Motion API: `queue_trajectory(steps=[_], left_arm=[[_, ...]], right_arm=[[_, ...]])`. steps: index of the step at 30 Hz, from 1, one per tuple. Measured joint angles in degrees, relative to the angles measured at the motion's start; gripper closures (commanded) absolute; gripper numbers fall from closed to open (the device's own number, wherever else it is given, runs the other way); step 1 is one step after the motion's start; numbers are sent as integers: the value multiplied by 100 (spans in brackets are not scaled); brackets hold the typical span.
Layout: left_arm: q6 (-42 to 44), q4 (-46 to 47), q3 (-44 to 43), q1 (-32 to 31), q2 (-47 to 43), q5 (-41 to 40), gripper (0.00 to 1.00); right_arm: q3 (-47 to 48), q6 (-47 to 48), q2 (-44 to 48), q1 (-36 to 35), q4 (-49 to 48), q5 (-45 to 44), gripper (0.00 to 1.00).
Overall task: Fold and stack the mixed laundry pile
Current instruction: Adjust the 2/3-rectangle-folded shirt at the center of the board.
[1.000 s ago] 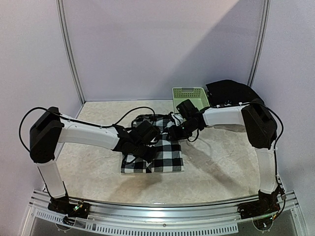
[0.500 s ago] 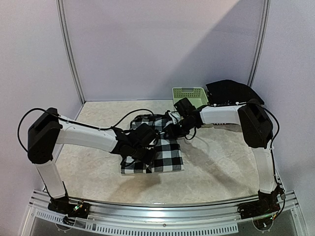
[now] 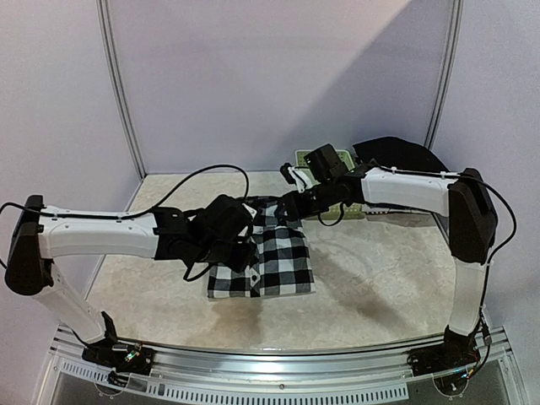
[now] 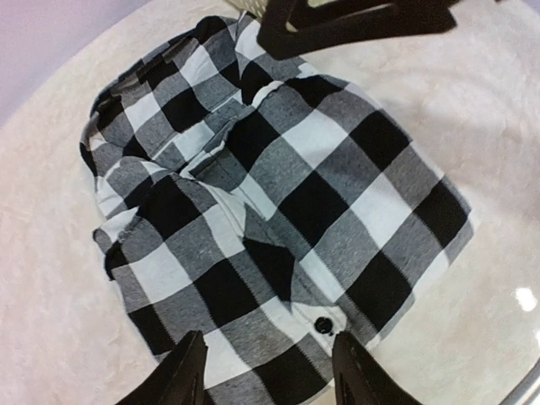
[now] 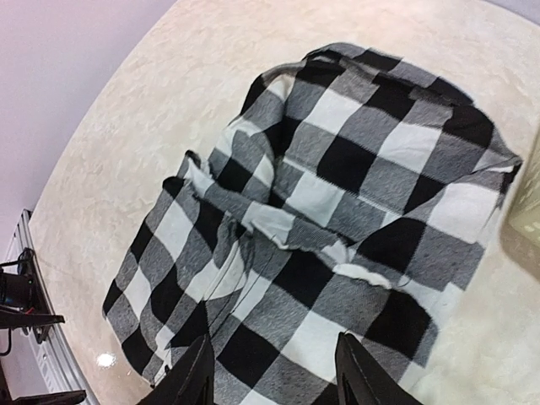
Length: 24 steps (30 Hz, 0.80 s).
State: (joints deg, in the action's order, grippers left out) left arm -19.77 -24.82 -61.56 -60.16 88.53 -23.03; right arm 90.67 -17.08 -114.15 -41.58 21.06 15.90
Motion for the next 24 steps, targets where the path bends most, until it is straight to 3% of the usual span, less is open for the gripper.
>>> queue_trajectory(steps=[4,10,17,24], left_arm=[[407,-44,299,-525,-149,-728,36],[1110,-83,461,-1038,-205,-1504,2],[2194,398,898,-1303,-221,-1816,0],[3230,702,1012,-1576,299,-1825,7]], right_arm=[[-326,-48,61,-98,-118,7,48],[-1036,-140,378,-111,-162,-216,38],[-1836,-210,1224,-101,-310,-754,7],[-2872,-372,2243,105,-658,-1119,3]])
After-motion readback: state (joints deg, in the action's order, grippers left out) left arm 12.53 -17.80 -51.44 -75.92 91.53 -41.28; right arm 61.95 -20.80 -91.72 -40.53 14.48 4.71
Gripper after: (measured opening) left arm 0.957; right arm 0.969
